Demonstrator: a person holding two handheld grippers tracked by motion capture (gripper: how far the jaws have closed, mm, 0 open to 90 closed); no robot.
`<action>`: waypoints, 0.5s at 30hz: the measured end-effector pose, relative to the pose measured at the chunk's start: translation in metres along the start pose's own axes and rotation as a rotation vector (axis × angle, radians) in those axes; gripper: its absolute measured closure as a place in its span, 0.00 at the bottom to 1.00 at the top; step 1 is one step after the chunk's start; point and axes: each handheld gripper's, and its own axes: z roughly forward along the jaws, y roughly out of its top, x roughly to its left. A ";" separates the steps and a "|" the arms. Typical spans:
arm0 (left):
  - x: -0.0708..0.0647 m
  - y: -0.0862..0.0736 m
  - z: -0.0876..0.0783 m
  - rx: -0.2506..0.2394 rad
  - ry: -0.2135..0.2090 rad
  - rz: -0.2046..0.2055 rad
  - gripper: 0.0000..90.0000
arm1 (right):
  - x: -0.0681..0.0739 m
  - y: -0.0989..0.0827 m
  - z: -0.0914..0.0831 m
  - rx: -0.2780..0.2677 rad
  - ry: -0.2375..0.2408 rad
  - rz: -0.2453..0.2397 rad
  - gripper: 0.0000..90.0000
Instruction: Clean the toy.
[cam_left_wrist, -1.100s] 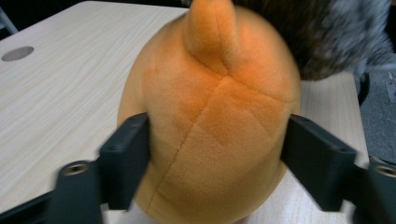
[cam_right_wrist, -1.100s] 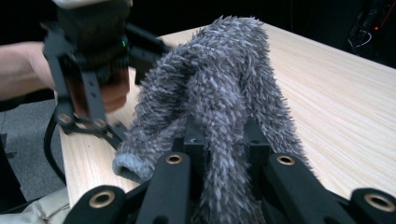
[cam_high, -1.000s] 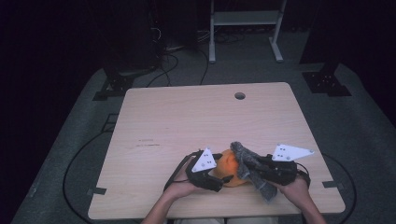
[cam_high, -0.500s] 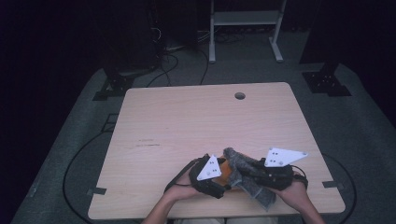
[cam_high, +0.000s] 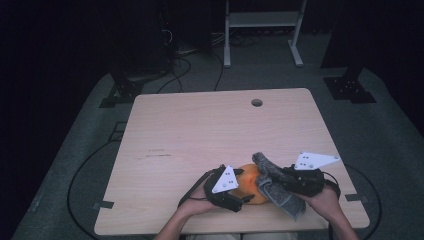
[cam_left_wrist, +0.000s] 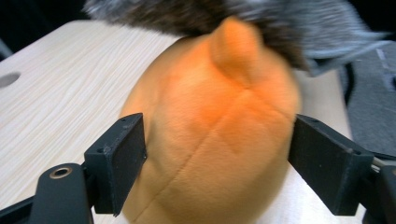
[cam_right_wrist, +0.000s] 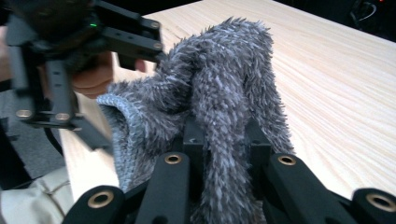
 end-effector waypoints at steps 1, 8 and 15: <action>-0.001 -0.001 0.000 -0.001 -0.015 0.015 0.26 | 0.002 0.002 0.000 0.003 0.016 -0.008 0.84; -0.009 -0.003 -0.002 0.057 -0.048 0.092 0.38 | 0.020 0.017 0.010 0.021 0.076 -0.093 0.84; -0.007 -0.005 -0.001 0.041 -0.060 0.091 0.39 | -0.009 -0.006 0.000 0.038 -0.009 0.006 0.84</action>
